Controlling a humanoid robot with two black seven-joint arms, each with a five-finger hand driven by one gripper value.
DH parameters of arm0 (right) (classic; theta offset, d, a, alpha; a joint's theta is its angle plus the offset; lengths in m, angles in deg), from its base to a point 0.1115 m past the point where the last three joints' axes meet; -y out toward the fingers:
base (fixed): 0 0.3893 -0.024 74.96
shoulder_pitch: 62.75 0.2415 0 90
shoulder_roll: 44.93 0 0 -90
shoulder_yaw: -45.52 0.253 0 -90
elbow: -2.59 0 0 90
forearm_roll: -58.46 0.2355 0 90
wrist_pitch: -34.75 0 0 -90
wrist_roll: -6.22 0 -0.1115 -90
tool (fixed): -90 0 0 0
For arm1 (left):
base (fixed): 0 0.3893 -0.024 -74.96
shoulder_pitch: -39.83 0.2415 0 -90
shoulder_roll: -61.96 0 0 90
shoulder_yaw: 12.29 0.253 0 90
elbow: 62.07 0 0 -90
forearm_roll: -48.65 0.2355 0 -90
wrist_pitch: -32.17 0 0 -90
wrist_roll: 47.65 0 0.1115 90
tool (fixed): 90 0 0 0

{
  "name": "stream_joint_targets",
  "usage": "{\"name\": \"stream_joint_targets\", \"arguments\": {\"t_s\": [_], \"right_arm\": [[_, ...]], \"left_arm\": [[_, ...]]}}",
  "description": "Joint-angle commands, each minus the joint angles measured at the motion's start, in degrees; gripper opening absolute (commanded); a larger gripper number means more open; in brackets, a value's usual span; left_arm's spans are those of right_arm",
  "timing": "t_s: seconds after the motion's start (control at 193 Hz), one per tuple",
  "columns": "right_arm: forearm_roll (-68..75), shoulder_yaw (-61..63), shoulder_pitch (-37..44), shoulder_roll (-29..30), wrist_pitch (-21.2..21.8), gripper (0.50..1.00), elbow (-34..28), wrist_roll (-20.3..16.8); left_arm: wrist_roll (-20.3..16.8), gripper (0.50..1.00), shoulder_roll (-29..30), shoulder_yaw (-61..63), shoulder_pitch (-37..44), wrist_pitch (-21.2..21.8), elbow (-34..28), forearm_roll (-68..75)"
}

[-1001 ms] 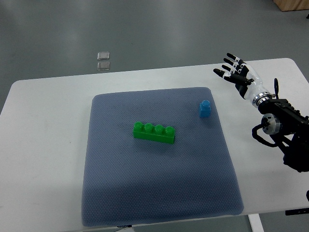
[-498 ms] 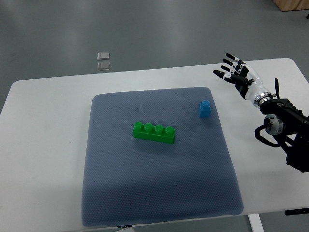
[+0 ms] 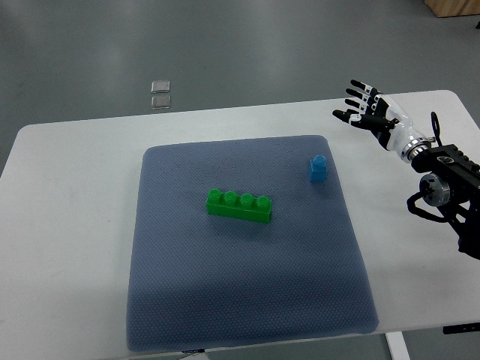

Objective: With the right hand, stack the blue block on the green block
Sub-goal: 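Reach the right hand down over the small blue block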

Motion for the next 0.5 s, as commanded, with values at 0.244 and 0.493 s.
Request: {"name": "stream_joint_targets", "arguments": {"t_s": [0.244, 0.493], "right_arm": [[-2.8, -22.7, 10.9, -14.7, 0.7, 0.911, -13.9, 0.0], [-18.4, -39.9, 21.2, -16.3, -2.1, 0.911, -18.9, -0.7]], "left_arm": [[0.0, 1.000, 0.0, 0.0, 0.0, 0.0, 0.0, 0.0], [0.0, 1.000, 0.0, 0.0, 0.0, 0.0, 0.0, 0.0]]}}
